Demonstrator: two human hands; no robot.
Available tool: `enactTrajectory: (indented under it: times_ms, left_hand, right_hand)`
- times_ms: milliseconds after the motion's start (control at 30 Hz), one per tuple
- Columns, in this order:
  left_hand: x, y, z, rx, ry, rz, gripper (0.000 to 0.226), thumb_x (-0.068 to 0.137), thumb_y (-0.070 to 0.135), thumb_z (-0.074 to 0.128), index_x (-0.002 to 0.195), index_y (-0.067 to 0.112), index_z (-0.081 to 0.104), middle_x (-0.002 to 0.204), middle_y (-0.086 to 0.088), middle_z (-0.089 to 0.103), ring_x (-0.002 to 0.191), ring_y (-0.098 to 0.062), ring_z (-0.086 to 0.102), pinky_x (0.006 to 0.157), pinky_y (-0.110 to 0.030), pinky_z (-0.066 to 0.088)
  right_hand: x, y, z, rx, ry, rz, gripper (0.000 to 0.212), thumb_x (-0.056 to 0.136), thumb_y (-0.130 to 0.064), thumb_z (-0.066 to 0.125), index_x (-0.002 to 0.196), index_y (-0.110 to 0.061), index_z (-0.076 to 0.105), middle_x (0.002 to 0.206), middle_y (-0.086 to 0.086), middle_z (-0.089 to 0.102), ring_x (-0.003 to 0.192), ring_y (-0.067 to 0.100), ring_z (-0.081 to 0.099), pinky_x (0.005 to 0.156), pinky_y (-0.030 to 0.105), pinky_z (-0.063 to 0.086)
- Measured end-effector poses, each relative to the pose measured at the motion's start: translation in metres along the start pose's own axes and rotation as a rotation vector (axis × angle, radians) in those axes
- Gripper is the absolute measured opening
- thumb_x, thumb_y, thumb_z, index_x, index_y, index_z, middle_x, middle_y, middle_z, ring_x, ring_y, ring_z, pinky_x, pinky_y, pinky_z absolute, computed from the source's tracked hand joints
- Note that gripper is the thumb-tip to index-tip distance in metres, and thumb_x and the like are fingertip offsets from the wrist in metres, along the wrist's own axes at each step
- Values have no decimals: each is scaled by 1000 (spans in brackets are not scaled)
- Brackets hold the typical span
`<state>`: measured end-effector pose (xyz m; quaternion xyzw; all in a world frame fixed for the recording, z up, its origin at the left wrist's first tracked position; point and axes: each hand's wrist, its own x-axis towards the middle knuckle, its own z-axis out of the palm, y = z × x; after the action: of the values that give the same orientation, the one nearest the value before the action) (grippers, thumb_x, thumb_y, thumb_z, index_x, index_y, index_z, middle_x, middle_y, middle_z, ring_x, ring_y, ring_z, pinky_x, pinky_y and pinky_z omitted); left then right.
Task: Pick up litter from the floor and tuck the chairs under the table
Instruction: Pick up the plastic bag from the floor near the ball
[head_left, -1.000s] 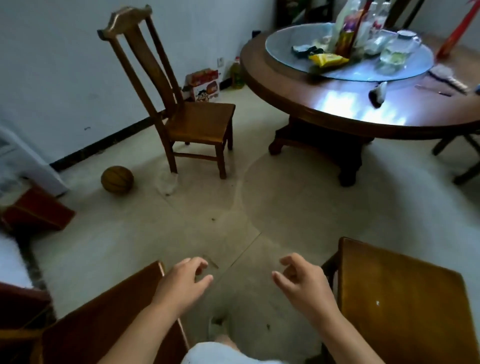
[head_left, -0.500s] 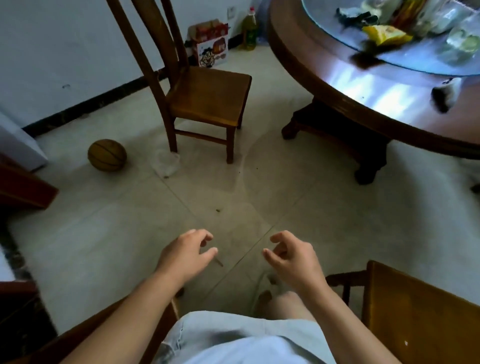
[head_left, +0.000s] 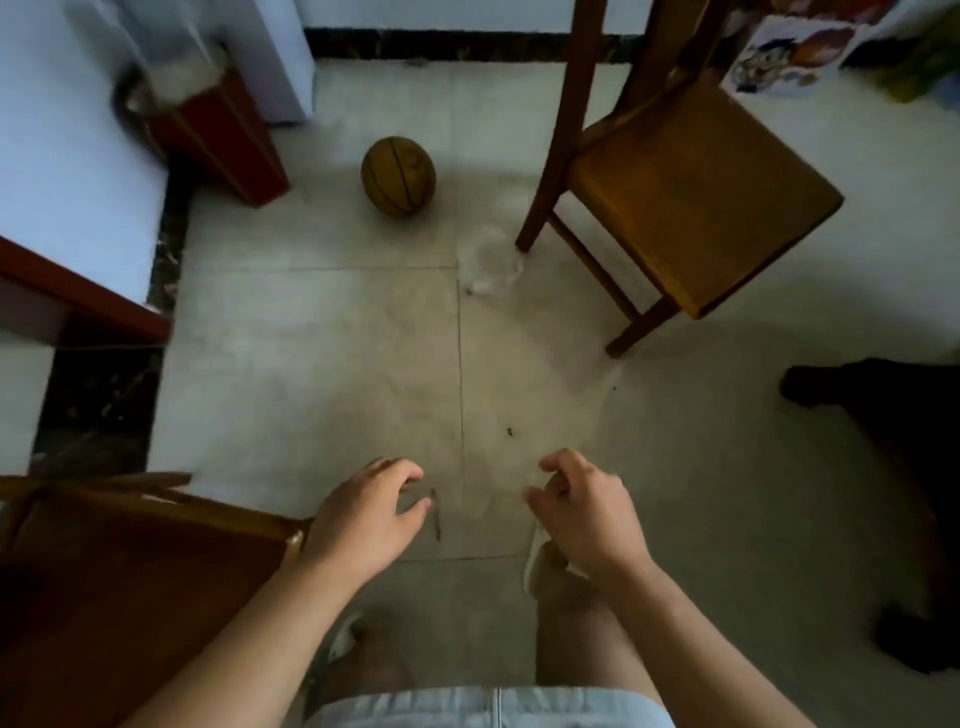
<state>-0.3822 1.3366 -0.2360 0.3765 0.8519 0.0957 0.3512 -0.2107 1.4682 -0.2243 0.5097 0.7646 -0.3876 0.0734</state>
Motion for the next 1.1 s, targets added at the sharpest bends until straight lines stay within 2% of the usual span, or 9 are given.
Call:
enactTrajectory:
  times_ms: [200,400,533,667,800,900,1000,1100]
  left_hand:
    - [53,8,47,-76,60,-156,34,83,37,61,115,26,57,112,7,61,98,-13,60,78,-28,49]
    - [110,-54,131,-109,18,-264,35,84,35,62,115,23,56,113,4,60,98,-16,60,76,-30,50]
    - [154,-115,204,-120,21,-309,38,84,37,62,118,24,55,114,4,59,97,-15,60,72,-27,48]
    - [202,-170,295,-152,47,-370,41,83,35,61,122,23,52,118,0,57,101,-18,58,78,-31,50]
    - [248,-205,386,-129,12,-457,43,84,30,58,125,21,47,123,-3,52,107,-21,53,81,-32,47]
    - [267,-224,442,-94,5,-557,42,85,29,56,123,17,43,125,-6,47,110,-24,49,80,-34,45]
    - [272,-233,484,-106,89,-657,42,83,26,55,120,13,40,122,-10,44,110,-26,45,79,-35,44]
    - [273,-237,507,-169,198,-736,37,82,21,56,115,10,45,116,-12,49,105,-28,48,77,-36,43]
  right_hand:
    - [95,21,9,-100,-173,-129,33,83,-38,61,111,-21,56,96,-2,67,90,20,62,78,31,50]
    - [166,54,98,-128,-243,-167,32,82,-36,62,110,-21,56,92,-4,67,87,16,62,75,29,49]
    - [220,82,175,-155,-262,-209,33,84,-34,62,112,-20,56,92,-2,65,86,15,60,77,29,51]
    - [275,119,259,-177,-270,-234,32,83,-34,63,110,-19,57,91,-1,65,86,16,61,83,34,50]
    - [323,162,336,-178,-260,-220,30,82,-32,63,108,-18,56,85,-4,60,82,16,59,76,31,50]
    - [349,192,381,-169,-239,-184,30,82,-29,62,108,-18,56,87,-2,62,83,18,60,74,29,48]
    - [362,213,416,-107,-193,-150,29,83,-27,61,109,-17,55,91,1,64,84,19,61,73,30,49]
    - [365,226,436,-64,-160,-149,28,83,-24,60,110,-16,55,92,3,64,85,21,61,75,33,52]
